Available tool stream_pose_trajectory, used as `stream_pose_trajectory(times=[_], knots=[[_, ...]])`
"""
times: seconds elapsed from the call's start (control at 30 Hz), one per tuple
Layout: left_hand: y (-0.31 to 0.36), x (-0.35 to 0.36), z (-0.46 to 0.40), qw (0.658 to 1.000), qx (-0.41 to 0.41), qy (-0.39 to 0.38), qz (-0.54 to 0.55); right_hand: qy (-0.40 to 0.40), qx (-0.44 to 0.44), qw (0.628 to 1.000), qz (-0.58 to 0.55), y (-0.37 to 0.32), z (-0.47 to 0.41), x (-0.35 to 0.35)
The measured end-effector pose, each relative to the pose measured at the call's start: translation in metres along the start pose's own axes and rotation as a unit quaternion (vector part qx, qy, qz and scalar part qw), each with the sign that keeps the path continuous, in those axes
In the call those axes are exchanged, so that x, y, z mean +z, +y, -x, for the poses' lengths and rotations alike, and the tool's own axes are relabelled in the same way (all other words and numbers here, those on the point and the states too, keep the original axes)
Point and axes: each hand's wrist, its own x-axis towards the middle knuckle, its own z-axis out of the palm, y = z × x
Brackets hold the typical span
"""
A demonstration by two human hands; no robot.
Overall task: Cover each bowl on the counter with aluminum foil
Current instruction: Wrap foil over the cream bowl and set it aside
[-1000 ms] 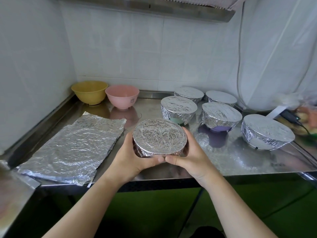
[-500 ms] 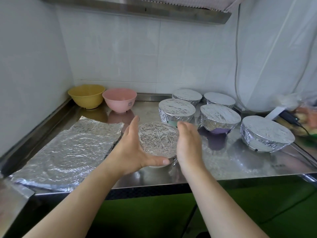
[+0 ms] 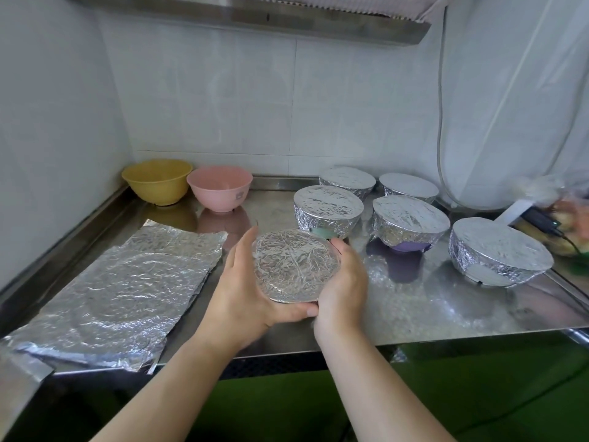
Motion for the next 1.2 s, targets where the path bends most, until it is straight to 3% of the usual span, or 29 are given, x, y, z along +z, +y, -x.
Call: stream_pose_trajectory(times=[0.43, 0.73, 0.93, 1.2], knots=[[-0.011, 0.012, 0.004, 0.996, -0.01, 0.014, 0.09, 0.003, 0.06, 0.998, -0.024, 0.008, 0.007, -0.007], [-0.004, -0.017, -0.003, 0.994, -0.007, -0.068, 0.08, -0.036, 0.077, 0.995, -0.05, -0.002, -0.008, -0.018], [0.0, -0.025, -0.021, 0.992, 0.001, -0.121, 0.024, -0.094, 0.112, 0.989, 0.013, -0.016, -0.025, -0.012], [-0.013, -0.005, -0.01, 0.999, 0.008, -0.044, 0.03, -0.077, 0.14, 0.985, -0.071, -0.004, -0.024, -0.011]])
